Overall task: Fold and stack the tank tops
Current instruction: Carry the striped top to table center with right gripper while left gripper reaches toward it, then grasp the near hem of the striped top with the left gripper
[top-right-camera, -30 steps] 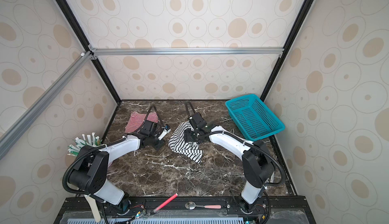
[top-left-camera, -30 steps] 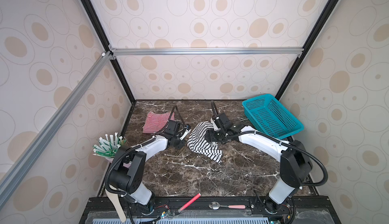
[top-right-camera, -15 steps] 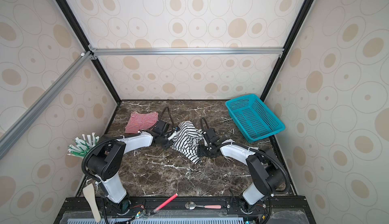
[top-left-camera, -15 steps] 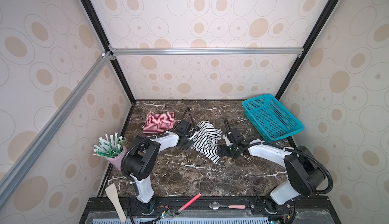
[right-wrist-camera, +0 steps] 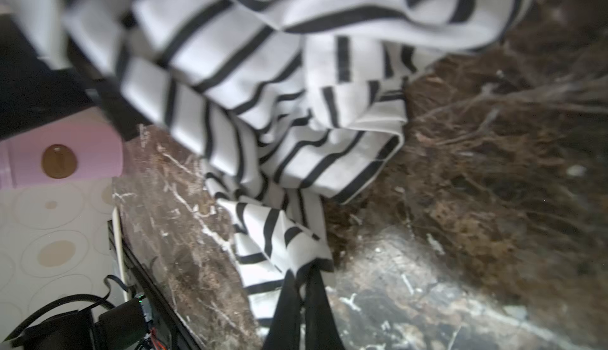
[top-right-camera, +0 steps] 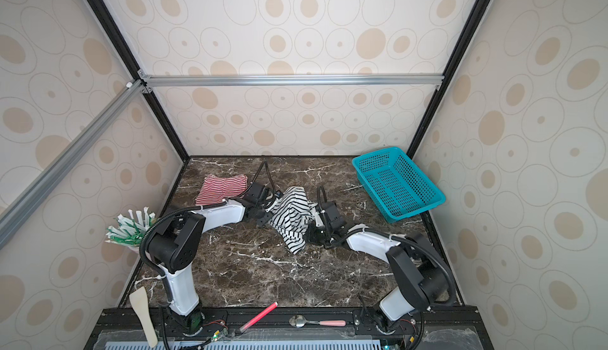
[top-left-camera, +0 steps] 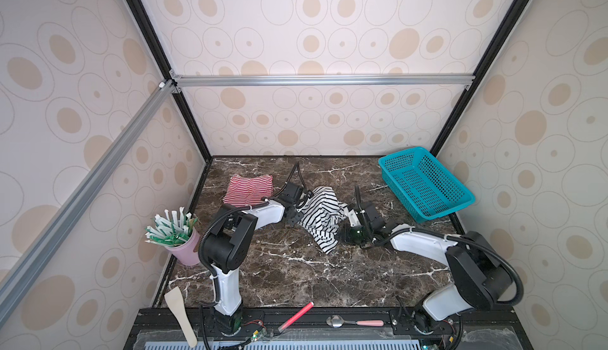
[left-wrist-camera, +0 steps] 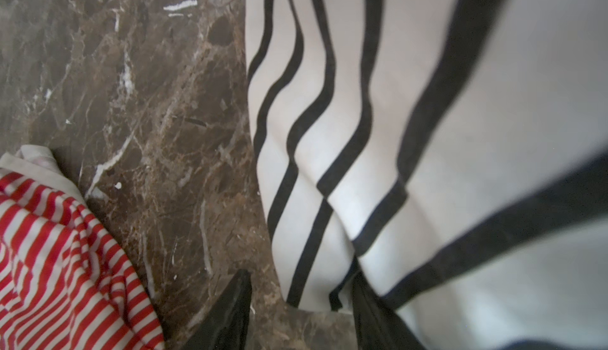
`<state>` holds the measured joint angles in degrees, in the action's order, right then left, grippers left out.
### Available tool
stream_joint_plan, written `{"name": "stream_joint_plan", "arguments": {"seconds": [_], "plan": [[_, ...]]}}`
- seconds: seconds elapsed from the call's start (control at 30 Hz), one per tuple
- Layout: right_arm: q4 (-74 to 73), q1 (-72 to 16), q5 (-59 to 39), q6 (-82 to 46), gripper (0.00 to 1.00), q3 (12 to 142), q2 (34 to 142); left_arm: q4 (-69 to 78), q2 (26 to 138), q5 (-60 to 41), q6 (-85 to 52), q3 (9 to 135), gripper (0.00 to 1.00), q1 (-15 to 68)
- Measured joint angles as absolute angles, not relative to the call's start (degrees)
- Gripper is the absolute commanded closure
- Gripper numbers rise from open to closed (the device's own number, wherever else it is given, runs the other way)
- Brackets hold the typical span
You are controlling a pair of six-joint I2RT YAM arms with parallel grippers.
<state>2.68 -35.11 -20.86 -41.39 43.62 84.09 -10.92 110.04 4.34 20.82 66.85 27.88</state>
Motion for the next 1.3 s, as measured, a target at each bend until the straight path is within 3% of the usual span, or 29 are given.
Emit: {"name": "stream_joint_plan", "arguments": {"seconds": [0.27, 0.5, 0.57, 0.63, 0.77, 0.93, 1.07, 1.3], "plan": [[7.79, -44.25, -18.22, -42.17, 1.0, 54.39, 77.71, -12.38, 114.67, 1.8, 20.88, 73.73, 0.5, 27.99], [9.21, -53.17, -18.81, -42.94, 0.98, 64.34, 88.03, -16.27, 110.91, 2.52, 21.65, 72.84, 0.47, 26.96], [9.21, -55.33, -20.1, -43.0, 0.8, 66.76, 92.77, -17.17, 107.9, 2.76, 21.78, 72.1, 0.46, 25.67], [9.56, -57.43, -21.78, -42.76, 0.51, 69.49, 98.04, -17.5, 103.81, 3.2, 21.89, 71.24, 0.46, 23.7], [9.87, -60.27, -25.47, -40.8, 0.35, 71.35, 103.15, -17.17, 96.25, 4.03, 22.2, 68.16, 0.47, 20.86], [10.26, -58.15, -23.79, -39.35, 0.37, 65.49, 95.72, -17.87, 86.83, 1.43, 23.29, 58.24, 0.47, 20.71], [12.19, -49.91, -18.59, -39.38, 0.43, 60.38, 86.96, -19.29, 79.9, -1.74, 25.19, 47.9, 0.47, 23.51], [15.68, -38.37, -14.17, -38.09, 0.48, 56.95, 89.56, -23.2, 72.58, -7.46, 28.47, 37.26, 0.47, 27.62]]}}
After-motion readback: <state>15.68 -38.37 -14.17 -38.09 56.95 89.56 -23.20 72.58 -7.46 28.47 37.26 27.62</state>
